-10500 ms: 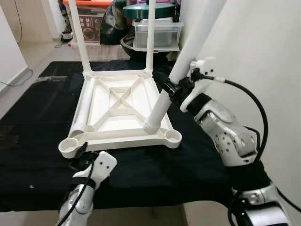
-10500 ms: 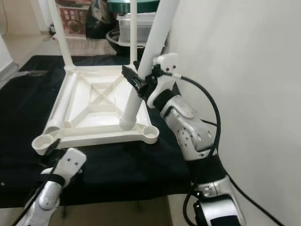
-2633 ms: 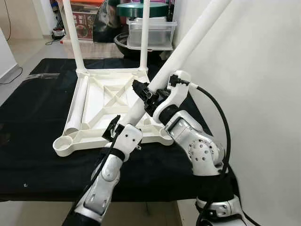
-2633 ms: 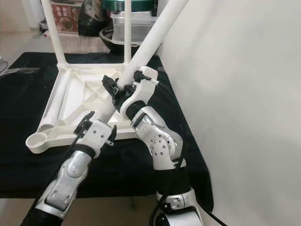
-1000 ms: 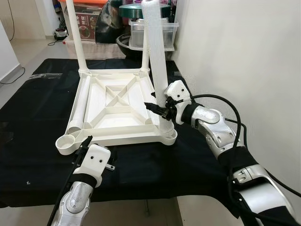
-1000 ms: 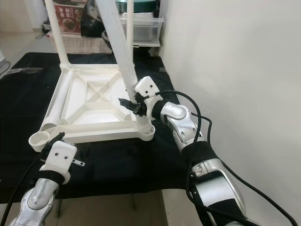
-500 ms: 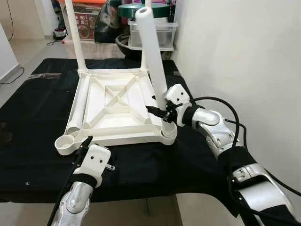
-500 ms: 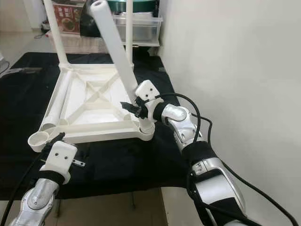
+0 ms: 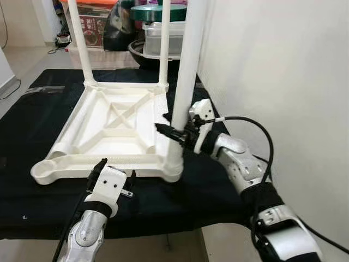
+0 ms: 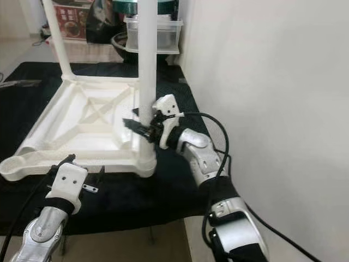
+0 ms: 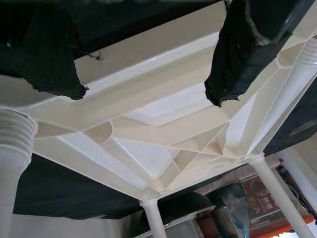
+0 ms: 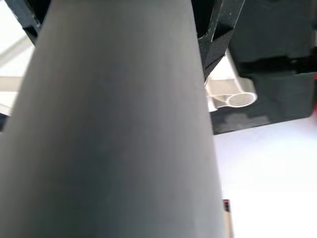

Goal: Building children table

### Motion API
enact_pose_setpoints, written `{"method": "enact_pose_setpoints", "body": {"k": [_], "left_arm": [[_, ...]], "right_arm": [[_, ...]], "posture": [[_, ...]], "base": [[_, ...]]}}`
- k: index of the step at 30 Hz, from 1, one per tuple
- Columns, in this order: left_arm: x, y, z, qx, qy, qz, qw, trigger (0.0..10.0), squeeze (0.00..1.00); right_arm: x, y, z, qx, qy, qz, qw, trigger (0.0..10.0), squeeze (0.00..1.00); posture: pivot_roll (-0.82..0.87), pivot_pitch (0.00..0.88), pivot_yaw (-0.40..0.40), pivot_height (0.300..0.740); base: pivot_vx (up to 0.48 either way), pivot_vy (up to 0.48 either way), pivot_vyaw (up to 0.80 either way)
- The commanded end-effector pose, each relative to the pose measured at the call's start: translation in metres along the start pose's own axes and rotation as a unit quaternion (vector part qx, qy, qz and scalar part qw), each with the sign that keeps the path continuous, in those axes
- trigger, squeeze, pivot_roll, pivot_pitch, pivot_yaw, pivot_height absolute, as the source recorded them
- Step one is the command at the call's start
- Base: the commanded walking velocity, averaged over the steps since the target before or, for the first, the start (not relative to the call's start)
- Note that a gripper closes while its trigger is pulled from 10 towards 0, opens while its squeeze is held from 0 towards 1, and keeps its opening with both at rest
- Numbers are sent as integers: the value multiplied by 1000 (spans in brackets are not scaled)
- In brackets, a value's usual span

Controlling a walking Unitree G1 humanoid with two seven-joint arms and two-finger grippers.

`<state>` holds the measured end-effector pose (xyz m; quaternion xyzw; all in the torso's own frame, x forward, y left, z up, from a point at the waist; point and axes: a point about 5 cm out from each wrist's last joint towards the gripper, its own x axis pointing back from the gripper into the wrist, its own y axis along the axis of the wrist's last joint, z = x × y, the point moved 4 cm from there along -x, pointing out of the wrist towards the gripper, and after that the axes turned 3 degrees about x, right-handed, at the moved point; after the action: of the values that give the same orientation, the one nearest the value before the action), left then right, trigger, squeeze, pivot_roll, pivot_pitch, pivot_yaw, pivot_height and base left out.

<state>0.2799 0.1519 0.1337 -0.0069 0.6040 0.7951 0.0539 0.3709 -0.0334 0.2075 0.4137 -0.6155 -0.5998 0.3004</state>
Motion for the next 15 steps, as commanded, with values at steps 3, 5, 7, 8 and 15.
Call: {"method": "enact_pose_setpoints", "body": {"k": [3,5,7,8,15], "left_arm": [[0,1,-2,6,3,4,1000,10000,0],[0,1,-2,6,3,4,1000,10000,0],[6,-4,0,9,10,15,1000,10000,0],[6,-4,0,9,10,15,1000,10000,0],[-2,-3,0,13,7,11,1000,10000,0]], "right_arm": [[-2,-24,15,-8,20,27,999,0,0],[-2,-24,15,-8,20,27,999,0,0],[2,-27,13,-4,2,30,1000,0,0],[2,-27,13,-4,2,30,1000,0,0],[4,-29,12,-11,-16,34,999,0,0]], "posture": [[46,0,-90,740],[46,0,-90,740],[40,0,-85,740],[40,0,-85,740],[40,0,-79,740]], "base": [[0,0,0],[0,0,0],[0,0,0],[0,0,0],[0,0,0]]}}
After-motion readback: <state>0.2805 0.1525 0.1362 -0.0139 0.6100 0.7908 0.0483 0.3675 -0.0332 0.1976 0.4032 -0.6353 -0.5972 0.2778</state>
